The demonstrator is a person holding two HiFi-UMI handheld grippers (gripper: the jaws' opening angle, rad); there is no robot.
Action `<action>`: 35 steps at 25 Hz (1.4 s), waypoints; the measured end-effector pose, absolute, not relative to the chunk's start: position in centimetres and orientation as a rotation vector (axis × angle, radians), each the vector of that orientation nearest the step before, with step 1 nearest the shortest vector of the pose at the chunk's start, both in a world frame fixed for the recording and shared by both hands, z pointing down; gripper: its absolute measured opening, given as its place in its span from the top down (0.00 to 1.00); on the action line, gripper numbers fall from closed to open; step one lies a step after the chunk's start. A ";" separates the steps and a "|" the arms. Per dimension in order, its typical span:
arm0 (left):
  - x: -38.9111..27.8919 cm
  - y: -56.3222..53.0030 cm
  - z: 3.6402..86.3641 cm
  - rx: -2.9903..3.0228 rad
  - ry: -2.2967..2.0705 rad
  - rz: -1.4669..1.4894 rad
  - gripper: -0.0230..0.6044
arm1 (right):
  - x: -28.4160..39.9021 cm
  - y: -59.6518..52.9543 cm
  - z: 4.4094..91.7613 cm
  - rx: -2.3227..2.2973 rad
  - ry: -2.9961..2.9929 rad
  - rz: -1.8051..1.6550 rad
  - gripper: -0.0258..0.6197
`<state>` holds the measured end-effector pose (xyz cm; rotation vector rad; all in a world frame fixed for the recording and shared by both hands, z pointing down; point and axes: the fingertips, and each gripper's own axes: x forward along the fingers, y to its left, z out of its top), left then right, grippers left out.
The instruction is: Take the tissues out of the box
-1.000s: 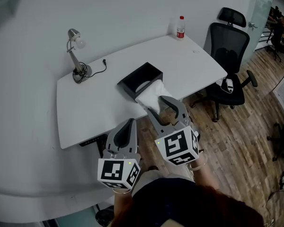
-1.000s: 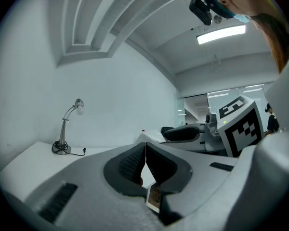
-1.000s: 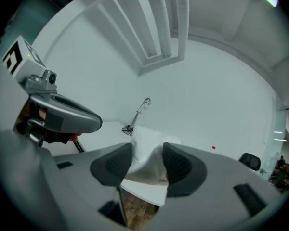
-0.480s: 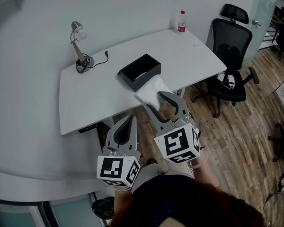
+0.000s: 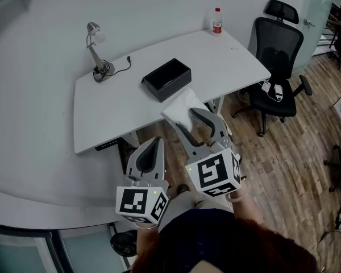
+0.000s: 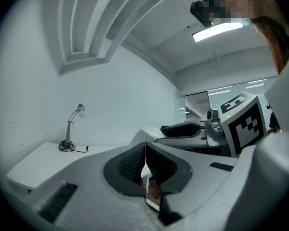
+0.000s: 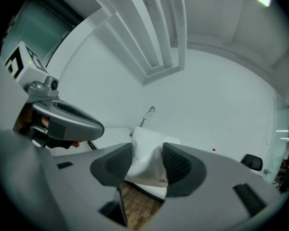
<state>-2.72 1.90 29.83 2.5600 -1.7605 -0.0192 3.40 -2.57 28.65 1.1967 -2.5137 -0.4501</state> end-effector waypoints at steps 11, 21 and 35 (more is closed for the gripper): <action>-1.7 4.8 30.7 2.551 -1.754 0.013 0.92 | 4.5 0.2 29.2 1.194 -2.518 -0.433 0.64; -0.8 6.5 30.6 2.541 -1.770 0.007 0.92 | 5.5 1.9 29.3 1.190 -2.534 -0.427 0.64; 0.5 7.7 30.7 2.540 -1.782 0.015 0.92 | 7.2 3.1 29.3 1.221 -2.549 -0.413 0.65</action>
